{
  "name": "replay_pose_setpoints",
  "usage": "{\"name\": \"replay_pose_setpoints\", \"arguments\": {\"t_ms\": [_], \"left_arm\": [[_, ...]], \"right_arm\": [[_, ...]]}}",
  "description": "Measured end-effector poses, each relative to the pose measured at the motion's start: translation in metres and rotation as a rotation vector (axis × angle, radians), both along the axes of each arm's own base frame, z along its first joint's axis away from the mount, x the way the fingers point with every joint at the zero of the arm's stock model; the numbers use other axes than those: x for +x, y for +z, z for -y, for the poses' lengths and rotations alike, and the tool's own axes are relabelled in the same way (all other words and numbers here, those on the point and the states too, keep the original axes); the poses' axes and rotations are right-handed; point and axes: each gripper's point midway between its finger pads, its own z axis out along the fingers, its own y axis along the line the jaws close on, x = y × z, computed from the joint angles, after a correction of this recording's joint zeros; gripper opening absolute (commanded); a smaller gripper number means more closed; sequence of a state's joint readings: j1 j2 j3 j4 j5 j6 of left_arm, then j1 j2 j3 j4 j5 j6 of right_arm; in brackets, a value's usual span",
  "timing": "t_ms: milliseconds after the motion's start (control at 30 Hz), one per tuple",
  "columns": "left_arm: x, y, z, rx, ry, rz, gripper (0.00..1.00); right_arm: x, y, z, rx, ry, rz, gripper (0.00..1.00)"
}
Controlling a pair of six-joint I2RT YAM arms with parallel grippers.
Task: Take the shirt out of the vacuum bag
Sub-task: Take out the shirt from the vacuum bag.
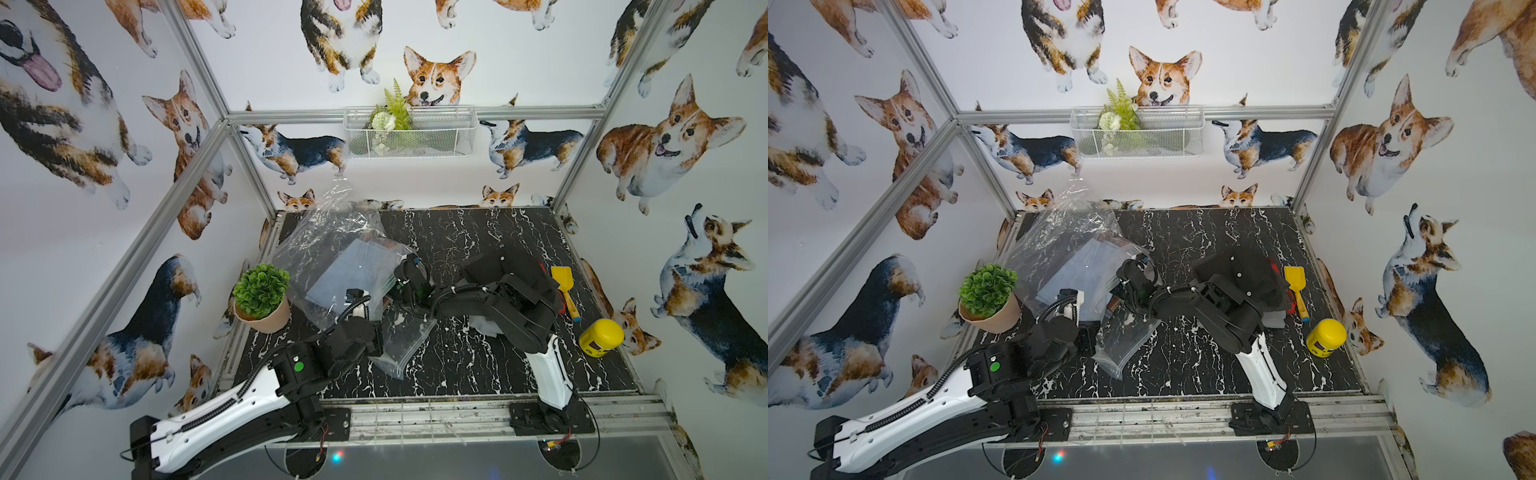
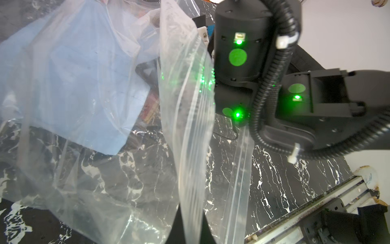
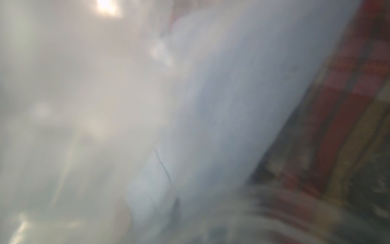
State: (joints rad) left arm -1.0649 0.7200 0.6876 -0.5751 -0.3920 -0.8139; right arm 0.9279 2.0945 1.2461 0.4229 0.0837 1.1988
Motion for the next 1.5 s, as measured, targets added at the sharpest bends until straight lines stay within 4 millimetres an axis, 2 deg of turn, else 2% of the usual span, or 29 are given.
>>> {"name": "replay_pose_setpoints", "arguments": {"t_ms": [133,700,933,1200,1500], "left_arm": [[0.000,-0.001,0.000,0.011,-0.004,0.000,0.00],[0.001,-0.010,-0.002,0.036,0.005,-0.003,0.00],[0.002,-0.009,-0.002,0.032,0.008,0.000,0.00],[0.002,-0.009,-0.003,0.032,0.015,0.006,0.00],[0.002,-0.012,-0.006,0.031,0.020,0.007,0.00]], "right_arm": [[-0.009,0.017,0.012,-0.002,-0.001,0.029,0.00],[-0.052,0.067,0.046,0.020,0.048,0.103,0.00],[-0.076,0.089,0.060,0.050,0.076,0.130,0.00],[-0.103,0.129,0.075,0.091,0.113,0.187,0.00],[-0.130,0.173,0.109,0.117,0.112,0.250,0.00]]}}
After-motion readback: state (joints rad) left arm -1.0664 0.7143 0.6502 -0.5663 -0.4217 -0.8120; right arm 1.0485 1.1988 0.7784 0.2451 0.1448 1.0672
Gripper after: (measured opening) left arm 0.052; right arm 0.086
